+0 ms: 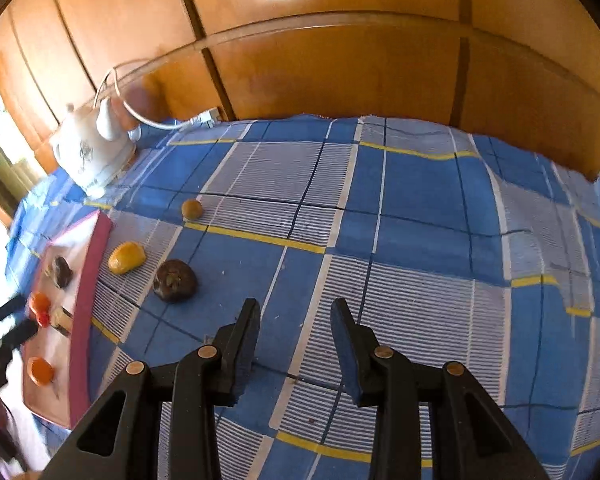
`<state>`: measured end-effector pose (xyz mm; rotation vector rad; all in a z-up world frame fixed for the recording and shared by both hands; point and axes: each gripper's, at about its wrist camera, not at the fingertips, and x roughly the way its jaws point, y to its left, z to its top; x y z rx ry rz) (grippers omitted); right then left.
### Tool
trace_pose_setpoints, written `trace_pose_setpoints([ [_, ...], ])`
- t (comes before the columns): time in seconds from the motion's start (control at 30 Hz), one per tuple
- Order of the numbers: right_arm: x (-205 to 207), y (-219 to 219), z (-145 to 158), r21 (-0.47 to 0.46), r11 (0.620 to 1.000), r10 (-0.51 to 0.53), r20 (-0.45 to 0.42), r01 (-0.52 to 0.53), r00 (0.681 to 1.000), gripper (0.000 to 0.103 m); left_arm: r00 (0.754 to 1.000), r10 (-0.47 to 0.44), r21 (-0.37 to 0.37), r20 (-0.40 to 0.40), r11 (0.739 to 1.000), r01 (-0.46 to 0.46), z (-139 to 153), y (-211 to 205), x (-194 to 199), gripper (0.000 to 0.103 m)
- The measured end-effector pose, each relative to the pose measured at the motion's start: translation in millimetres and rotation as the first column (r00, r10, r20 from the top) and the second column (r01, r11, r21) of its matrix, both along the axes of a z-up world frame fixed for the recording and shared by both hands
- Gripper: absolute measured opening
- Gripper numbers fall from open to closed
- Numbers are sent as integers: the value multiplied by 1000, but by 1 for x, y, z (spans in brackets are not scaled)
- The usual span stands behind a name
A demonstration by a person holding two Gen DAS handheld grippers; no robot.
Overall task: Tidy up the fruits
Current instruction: 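Reach the left tool to the yellow pepper chunk on the cloth, then close the left tool on the yellow pepper chunk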
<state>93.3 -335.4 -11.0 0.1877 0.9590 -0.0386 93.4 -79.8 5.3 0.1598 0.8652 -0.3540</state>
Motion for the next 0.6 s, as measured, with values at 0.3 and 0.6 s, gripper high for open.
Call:
trace_pose_setpoints([
  [0.3, -6, 30, 12, -233, 971, 67, 71, -49, 995, 37, 998, -55, 94, -31, 994, 58, -23, -47, 60, 59],
  [0.6, -8, 46, 20, -303, 949, 118, 96, -84, 988, 37, 990, -116, 173, -83, 976, 129, -48, -74, 90, 59],
])
